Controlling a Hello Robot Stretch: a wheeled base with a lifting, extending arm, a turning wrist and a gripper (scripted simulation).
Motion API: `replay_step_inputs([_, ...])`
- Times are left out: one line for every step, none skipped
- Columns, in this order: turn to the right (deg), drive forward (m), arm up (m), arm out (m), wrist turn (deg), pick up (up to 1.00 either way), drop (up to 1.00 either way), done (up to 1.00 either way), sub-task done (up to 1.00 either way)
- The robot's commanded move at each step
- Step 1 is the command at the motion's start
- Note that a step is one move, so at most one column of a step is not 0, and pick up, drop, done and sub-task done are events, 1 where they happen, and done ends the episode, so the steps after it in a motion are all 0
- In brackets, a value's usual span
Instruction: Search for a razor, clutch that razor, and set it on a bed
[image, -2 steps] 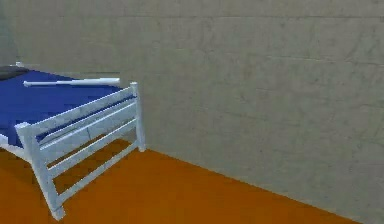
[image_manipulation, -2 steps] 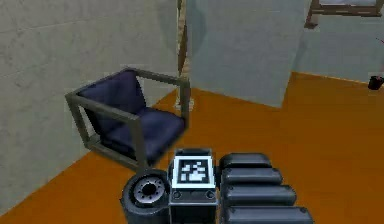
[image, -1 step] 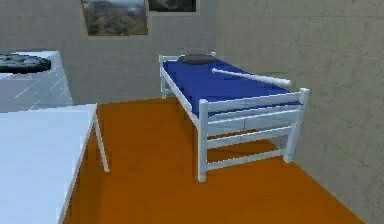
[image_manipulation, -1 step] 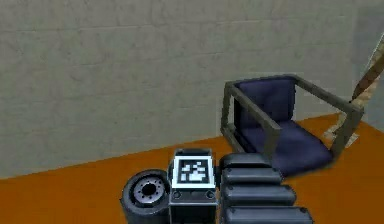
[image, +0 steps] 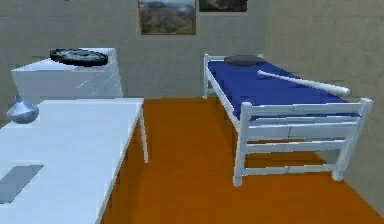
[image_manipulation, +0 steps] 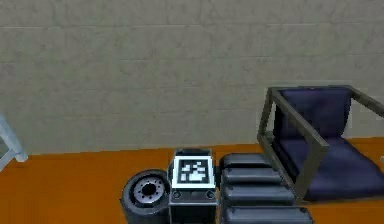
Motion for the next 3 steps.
replay_step_inputs([0.0,1.0,0.0,0.0,0.0,0.0,0.0,0.0,0.0])
replay_step_inputs([0.0,1.0,0.0,0.0,0.0,0.0,0.0,0.0,0.0])
replay_step_inputs([0.0,0.65,0.0,0.0,0.0,0.0,0.0,0.0,0.0])
